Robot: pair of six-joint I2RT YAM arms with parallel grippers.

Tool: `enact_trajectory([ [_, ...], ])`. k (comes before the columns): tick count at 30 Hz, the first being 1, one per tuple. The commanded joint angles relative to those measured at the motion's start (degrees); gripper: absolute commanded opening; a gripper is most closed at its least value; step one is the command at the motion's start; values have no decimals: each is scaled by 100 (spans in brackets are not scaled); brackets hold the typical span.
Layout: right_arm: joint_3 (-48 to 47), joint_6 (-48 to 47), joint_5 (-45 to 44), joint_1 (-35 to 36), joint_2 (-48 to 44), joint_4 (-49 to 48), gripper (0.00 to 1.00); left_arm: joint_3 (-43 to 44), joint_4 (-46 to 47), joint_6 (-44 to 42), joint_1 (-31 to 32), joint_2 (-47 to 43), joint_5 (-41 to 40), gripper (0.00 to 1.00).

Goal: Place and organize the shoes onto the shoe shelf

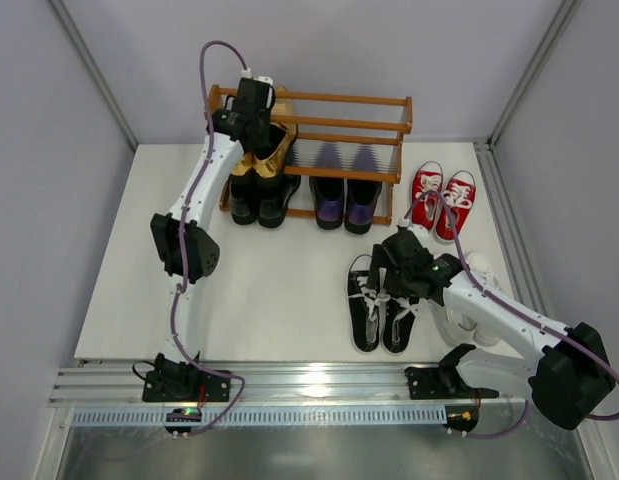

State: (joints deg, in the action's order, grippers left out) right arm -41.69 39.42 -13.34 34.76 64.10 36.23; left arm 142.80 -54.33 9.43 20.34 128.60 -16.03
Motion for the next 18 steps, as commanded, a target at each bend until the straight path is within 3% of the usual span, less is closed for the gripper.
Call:
enact_trajectory([
  [1,-181,66,-107,13,42,-98,100,187,1398,-337,-206,-80,-682,0],
  [8,-181,57,-142,13,59,-81,100,37,1504,-302,-294,52,-717,0],
  [11,-173,83,-107,13,94,-98,100,-50,1460,-179,-302,-45,-647,19],
  [12,-173,92,-107,13,112,-107,100,-112,1477,-135,-302,-97,-629,37],
  [15,-164,92,-89,13,121,-133,100,-454,1530,-73,-276,-370,-577,66],
  [18,-155,84,-81,13,130,-160,100,-666,1548,-73,-276,-616,-576,75],
])
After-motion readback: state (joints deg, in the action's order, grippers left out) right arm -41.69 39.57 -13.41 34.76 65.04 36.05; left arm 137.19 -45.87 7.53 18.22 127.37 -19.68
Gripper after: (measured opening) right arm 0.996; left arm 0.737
